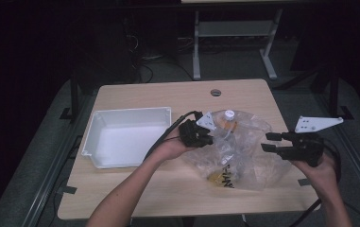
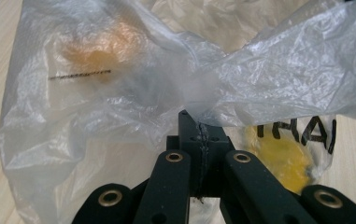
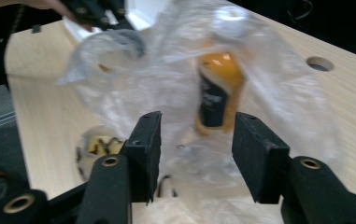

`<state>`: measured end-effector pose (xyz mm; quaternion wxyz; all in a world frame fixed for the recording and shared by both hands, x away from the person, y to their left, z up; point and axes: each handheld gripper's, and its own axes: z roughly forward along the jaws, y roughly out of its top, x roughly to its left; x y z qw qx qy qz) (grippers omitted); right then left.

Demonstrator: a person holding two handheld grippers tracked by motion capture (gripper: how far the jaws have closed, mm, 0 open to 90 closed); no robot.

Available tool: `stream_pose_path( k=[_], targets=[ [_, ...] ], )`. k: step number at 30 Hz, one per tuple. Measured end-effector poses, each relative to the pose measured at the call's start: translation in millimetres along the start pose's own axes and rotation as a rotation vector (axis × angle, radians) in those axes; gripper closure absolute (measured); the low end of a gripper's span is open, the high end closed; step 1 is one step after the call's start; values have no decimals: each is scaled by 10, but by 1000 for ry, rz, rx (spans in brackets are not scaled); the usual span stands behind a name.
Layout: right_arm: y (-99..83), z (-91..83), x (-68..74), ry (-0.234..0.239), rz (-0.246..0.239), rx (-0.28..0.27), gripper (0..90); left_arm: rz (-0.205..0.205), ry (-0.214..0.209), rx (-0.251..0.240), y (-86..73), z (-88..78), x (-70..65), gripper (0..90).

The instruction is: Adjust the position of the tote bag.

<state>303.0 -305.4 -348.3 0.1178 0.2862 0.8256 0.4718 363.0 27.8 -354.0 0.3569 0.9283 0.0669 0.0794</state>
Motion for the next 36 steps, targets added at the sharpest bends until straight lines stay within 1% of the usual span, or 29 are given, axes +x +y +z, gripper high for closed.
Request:
stream_pose_path(
  k=[4,5,6,10,12,14,15,16,18,20,21,22,24,25,27,28,29,30,32,34,36],
  targets=[
    [31,-11,-185,-15,33,7,483,-8,3,0,-32,-18,26,899],
    [40,-8,-229,-14,36,8,481,-14,5,-6,-40,-18,29,899],
    [52,-4,-269,-17,39,10,477,-10,5,4,-48,-27,42,899],
    [105,55,-462,-19,60,28,470,-19,4,3,-83,-53,78,900],
    [123,94,-539,-13,70,34,475,-25,-4,2,-100,-72,98,900],
    [144,152,-616,0,76,48,488,-31,0,3,-119,-92,122,900],
    [144,152,-616,0,76,48,488,-31,0,3,-119,-92,122,900],
    [164,230,-693,19,78,71,507,-34,3,6,-144,-116,151,900],
    [162,285,-745,33,82,73,538,-40,8,7,-170,-137,179,900],
    [151,352,-798,48,97,88,579,-53,13,5,-195,-154,201,900],
    [142,383,-819,58,97,97,600,-52,15,8,-208,-165,217,900],
    [137,411,-833,68,101,109,626,-52,15,8,-208,-165,217,900],
    [133,457,-846,99,104,123,720,-63,14,12,-246,-187,256,900],
    [135,472,-849,120,97,124,774,-68,18,9,-257,-195,265,900],
    [153,481,-827,144,89,126,863,-74,20,4,-274,-219,292,900],
    [166,481,-816,153,81,122,888,-85,19,-5,-282,-229,301,900],
    [166,481,-816,153,81,122,888,-85,19,-5,-282,-229,301,900],
    [222,474,-798,171,74,132,894,-90,24,-15,-297,-257,326,900],
    [280,460,-773,169,55,125,895,-102,29,-31,-310,-292,346,900],
    [346,441,-749,163,30,105,895,-102,22,-43,-315,-338,377,900],
    [404,426,-746,154,21,92,896,-118,23,-71,-311,-378,402,900]
  ],
)
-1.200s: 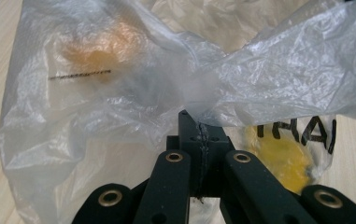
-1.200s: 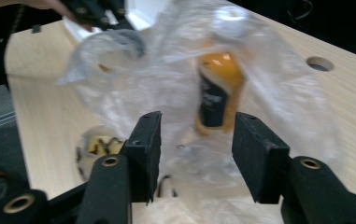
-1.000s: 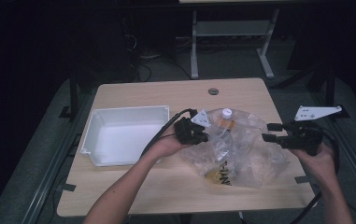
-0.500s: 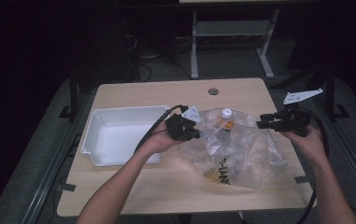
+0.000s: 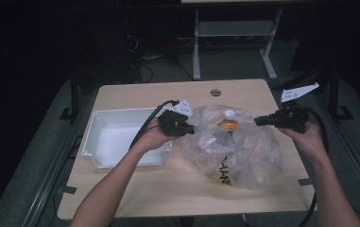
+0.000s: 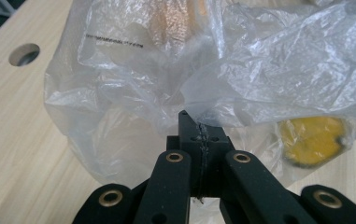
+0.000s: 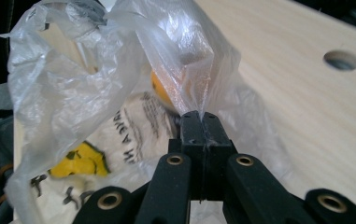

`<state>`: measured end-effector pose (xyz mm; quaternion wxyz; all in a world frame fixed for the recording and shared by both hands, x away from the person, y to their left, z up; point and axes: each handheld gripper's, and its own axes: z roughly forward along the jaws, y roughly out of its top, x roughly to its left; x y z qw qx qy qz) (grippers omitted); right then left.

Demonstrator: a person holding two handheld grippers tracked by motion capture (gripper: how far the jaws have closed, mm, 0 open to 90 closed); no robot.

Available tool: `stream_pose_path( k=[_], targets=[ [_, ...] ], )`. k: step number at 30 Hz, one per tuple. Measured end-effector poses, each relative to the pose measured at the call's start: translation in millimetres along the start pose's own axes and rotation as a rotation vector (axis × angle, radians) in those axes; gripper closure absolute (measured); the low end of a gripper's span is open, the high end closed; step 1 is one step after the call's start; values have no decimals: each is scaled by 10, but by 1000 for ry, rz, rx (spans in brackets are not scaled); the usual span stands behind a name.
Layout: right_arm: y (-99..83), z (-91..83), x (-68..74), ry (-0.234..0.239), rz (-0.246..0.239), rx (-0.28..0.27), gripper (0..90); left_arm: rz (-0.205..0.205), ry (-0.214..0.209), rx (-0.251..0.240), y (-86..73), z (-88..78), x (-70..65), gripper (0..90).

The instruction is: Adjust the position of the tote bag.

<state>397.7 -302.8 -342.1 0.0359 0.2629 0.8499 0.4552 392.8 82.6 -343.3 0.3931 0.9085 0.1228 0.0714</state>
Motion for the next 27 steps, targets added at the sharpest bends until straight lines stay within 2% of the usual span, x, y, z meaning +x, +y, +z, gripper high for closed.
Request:
stream_pose_path(
  k=[5,11,13,16,19,24,26,27],
  targets=[
    [114,-74,-26,-25,-3,-47,897,-9,8,-26,46,-79,86,900],
    [226,-114,-85,-53,5,-79,897,-16,34,-21,85,-96,189,900],
    [246,-76,-142,-62,18,-65,897,-38,47,-22,65,-66,254,900],
    [230,7,-199,-62,41,-35,897,-46,64,18,25,12,303,900],
    [195,110,-244,-59,55,1,897,-37,70,55,-1,79,338,900],
    [94,222,-285,-62,74,15,897,-45,76,67,-18,180,354,900],
    [40,255,-303,-58,91,12,897,-42,78,85,-22,211,370,900],
    [14,273,-308,-62,97,12,897,-41,79,109,-44,251,377,900]
  ],
)
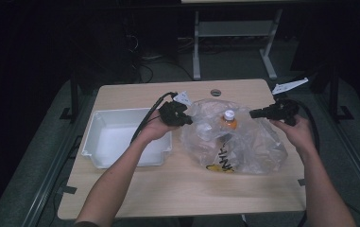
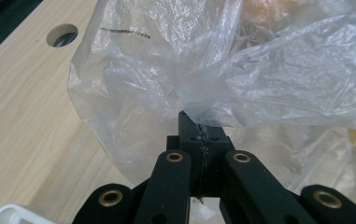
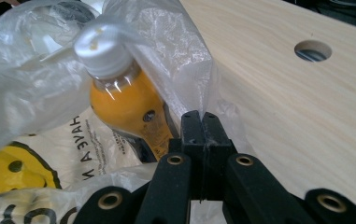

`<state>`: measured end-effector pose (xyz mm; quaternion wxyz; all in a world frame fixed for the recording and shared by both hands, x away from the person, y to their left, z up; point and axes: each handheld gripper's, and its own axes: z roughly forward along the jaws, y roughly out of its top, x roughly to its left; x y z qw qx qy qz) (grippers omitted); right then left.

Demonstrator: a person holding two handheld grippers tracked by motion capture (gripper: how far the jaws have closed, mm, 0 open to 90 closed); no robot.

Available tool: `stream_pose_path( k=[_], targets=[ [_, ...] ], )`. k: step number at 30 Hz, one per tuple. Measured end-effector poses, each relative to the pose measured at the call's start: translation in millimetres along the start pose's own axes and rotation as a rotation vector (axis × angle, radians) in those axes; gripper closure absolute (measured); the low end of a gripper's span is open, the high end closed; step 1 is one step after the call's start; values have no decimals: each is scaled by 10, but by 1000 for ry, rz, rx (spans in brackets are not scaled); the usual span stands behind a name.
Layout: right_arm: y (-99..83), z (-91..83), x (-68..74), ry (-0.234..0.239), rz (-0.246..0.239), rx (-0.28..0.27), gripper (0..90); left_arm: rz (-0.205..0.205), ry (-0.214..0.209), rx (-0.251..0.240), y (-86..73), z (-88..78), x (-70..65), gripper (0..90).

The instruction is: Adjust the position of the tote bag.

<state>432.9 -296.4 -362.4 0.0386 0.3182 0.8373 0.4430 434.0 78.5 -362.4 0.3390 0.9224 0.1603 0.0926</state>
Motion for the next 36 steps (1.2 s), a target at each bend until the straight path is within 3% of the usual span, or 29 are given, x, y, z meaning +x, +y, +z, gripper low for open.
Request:
stream_pose_path(
  k=[7,9,11,21,29,36],
  targets=[
    [-195,136,-2,20,56,40,897,-13,-3,11,-53,67,-34,900],
    [-228,168,27,17,61,47,897,-12,-3,13,-60,84,-52,900],
    [-260,194,84,-3,35,32,897,-1,-11,34,-87,132,-91,900],
    [-521,408,109,-21,91,132,897,12,-18,95,-137,270,-179,900],
    [-561,531,118,-49,86,215,897,22,-35,113,-141,329,-212,900],
    [-596,616,104,-51,102,240,896,30,-52,132,-138,335,-232,900]
  ],
)
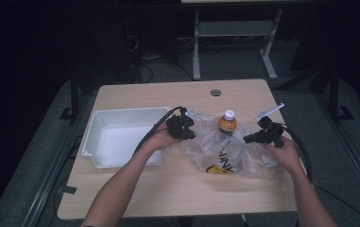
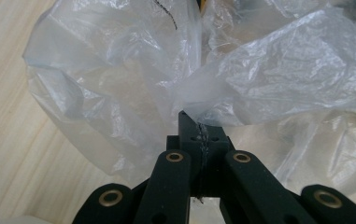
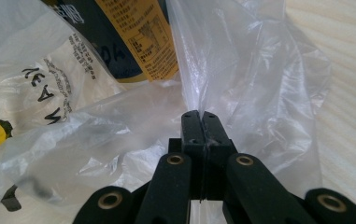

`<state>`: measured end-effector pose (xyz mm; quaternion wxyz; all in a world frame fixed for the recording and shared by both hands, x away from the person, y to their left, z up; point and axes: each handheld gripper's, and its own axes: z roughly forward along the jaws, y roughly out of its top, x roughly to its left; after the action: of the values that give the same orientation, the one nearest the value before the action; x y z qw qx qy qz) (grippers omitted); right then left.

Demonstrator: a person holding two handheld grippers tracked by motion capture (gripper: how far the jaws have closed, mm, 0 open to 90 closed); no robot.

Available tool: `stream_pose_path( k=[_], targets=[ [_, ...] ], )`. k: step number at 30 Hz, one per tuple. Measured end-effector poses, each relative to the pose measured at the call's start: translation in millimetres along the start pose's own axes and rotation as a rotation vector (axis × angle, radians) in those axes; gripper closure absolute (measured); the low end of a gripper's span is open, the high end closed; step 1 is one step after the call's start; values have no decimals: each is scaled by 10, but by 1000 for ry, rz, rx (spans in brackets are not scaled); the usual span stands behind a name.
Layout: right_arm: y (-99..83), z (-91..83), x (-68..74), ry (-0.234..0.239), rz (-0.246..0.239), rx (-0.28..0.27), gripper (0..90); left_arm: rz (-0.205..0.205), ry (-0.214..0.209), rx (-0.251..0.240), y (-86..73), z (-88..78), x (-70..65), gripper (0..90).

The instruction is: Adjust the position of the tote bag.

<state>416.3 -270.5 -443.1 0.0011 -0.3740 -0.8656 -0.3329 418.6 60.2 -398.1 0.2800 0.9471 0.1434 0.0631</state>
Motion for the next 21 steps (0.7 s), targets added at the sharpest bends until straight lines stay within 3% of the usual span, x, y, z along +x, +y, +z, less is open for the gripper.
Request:
stream_pose_path(
  k=[4,5,10,21],
  targets=[
    [29,-40,31,-4,-9,-23,896,-11,-23,-22,-13,-85,-16,890],
    [36,-58,37,-2,-13,-30,896,-31,-29,-34,-19,-102,-27,866],
    [68,-117,87,-14,-31,-41,896,-44,-39,-79,-49,-234,-57,739],
    [100,-107,157,-24,-50,-33,896,-42,-90,-197,-6,-565,-154,486]
  ],
)
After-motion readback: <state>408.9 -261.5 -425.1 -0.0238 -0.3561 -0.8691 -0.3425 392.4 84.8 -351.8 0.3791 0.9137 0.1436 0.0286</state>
